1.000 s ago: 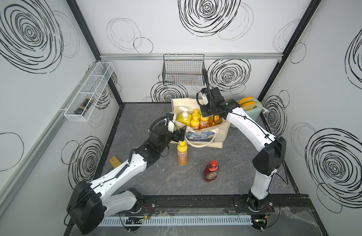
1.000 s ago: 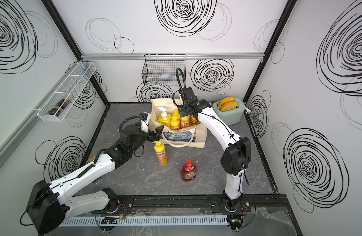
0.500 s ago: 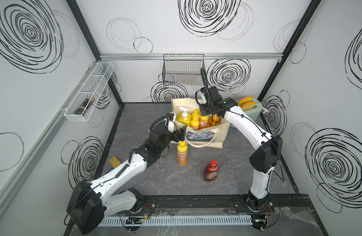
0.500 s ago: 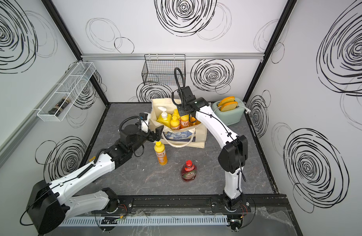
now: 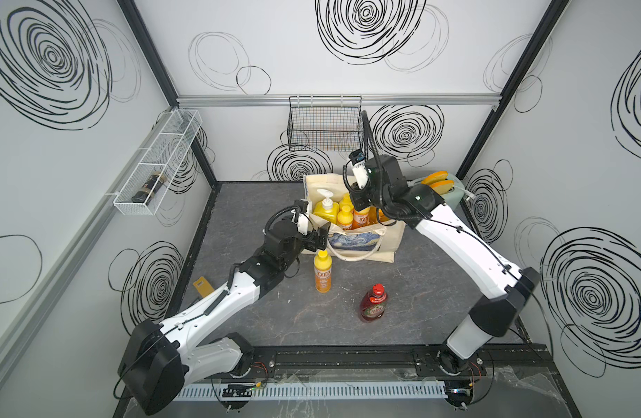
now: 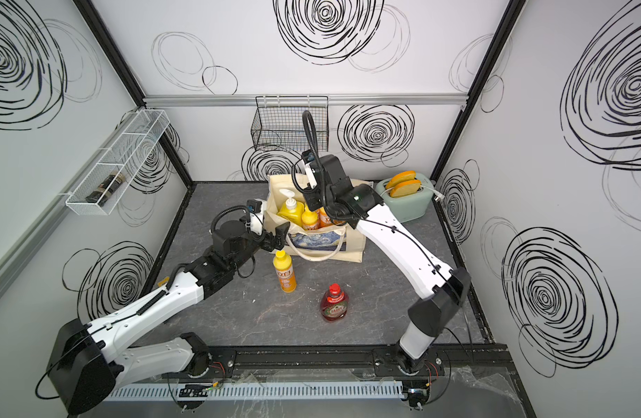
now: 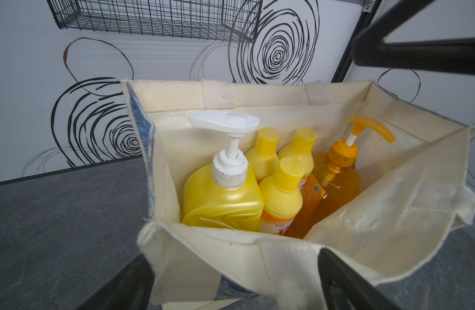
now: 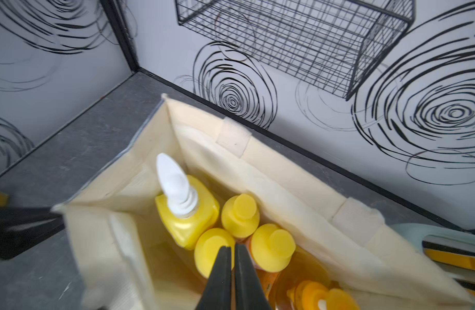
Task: Pack dish soap into the shopping bag
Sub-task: Pick up the bottle of dish soap at the center of the board.
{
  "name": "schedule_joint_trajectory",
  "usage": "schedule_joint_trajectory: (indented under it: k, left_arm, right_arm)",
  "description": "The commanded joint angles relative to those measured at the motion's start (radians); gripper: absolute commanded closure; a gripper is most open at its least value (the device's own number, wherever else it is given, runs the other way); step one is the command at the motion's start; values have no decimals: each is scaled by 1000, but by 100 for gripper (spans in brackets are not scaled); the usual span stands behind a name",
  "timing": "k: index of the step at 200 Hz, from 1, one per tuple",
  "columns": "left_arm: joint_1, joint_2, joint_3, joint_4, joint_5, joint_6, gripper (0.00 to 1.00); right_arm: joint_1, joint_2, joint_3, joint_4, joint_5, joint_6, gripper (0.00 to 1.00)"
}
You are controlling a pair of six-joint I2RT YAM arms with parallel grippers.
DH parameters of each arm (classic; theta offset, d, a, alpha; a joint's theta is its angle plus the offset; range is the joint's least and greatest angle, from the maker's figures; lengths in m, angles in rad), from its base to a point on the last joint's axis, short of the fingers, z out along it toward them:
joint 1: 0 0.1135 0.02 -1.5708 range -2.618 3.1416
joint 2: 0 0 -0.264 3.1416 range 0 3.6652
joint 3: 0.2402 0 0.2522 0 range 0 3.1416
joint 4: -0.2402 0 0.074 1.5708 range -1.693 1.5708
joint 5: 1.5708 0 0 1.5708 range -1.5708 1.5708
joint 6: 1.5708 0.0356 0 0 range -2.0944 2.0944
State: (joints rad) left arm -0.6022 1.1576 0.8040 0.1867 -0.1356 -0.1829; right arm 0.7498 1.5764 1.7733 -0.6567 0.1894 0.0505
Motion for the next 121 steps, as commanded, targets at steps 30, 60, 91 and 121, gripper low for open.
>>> schedule_joint_trajectory:
  k: [30,60,91,121]
  left_arm:
    - [-5,-65,-37,75,-4,-27,4]
    - [13,-140,-61,101,41,-63,4]
    - [41,-178,-68,111,47,-110,4]
    - [126,-170,-37,87,73,-217,4]
  right_arm:
    - [117,-271,-310,116,-165,60,76]
    - [138,-346,-409,125,-217,82,68]
    - [175,-358,-439,111,-228,76,62]
    - [259,-336,-433,119,-207,72,57]
